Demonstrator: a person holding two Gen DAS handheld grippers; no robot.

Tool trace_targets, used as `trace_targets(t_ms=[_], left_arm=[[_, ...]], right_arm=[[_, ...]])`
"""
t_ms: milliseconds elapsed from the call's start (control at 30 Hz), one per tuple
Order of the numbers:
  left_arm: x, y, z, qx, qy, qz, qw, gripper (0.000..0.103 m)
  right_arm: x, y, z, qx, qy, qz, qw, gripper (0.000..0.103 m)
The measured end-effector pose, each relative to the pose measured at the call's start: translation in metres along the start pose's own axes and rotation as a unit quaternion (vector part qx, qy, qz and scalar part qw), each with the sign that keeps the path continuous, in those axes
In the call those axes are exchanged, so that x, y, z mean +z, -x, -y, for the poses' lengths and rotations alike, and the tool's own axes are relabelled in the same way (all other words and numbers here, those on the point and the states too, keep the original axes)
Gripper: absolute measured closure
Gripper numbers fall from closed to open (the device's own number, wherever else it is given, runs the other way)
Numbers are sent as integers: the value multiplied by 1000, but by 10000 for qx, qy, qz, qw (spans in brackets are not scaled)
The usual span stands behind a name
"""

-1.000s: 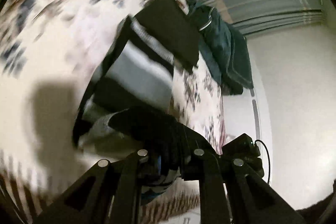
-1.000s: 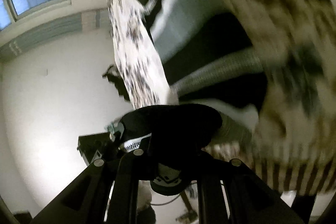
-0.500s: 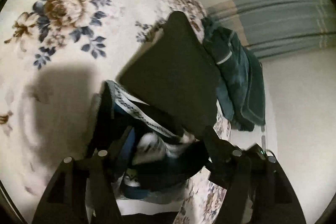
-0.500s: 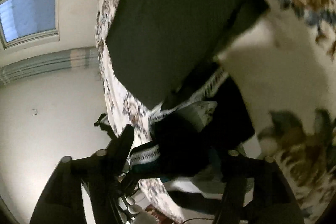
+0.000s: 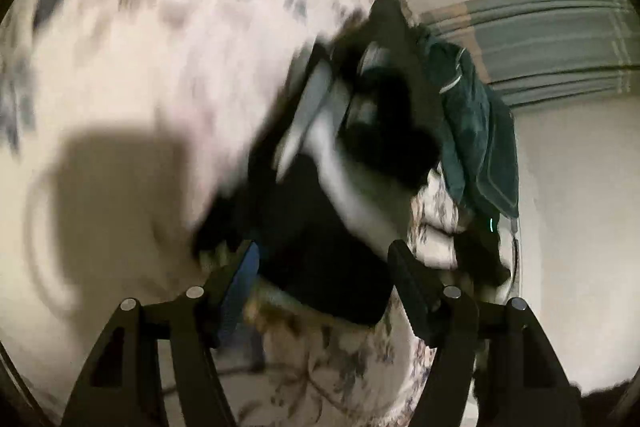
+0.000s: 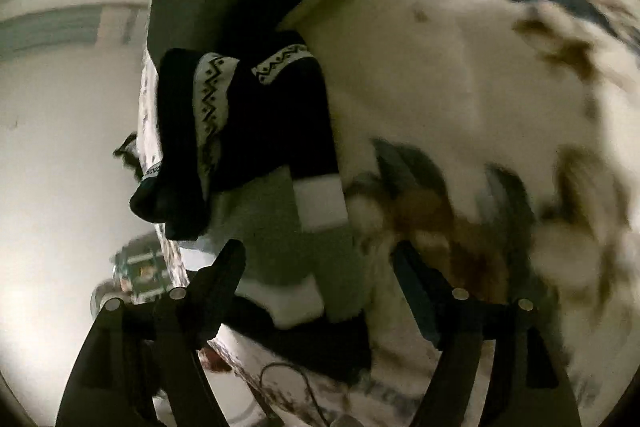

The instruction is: Fold small clothes

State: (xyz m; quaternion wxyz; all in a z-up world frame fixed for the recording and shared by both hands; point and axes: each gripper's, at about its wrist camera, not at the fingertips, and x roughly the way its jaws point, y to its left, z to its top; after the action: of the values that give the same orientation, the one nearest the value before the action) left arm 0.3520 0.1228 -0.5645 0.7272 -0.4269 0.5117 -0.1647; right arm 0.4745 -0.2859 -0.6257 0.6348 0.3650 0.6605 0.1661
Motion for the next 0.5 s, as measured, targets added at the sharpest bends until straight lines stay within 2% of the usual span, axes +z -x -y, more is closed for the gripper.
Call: trace_targets(t_ms=[100,200,267,333,400,433,500], left_arm=[[-23,-33,-10,-128,282,-26,9995,38],[-22,-66,-13,-338,576,313,9973,38],[-15,-81,-18,-451,814,603,9938,31],[-13,-87,-19,-560,962,910,9896,24],[-14,-88,-12,-465,1037,1098,9874,22],[-16,-86,-10,-474,1068,1139,9866,22],[-23,-77,-12,-716,1308,1127,9824,22]], right_arm=[[33,-27,1,299,242,-275,9989,25],[60,-54,2,544,370,-556,9963,23],[74,-65,4,800,342,-633,9942,23],[79,-68,6,1012,266,-633,9925,22],[79,-69,6,1082,216,-607,9920,22],[78,-67,8,1155,157,-591,9914,22],[76,-60,17,1504,-116,-561,9870,22]])
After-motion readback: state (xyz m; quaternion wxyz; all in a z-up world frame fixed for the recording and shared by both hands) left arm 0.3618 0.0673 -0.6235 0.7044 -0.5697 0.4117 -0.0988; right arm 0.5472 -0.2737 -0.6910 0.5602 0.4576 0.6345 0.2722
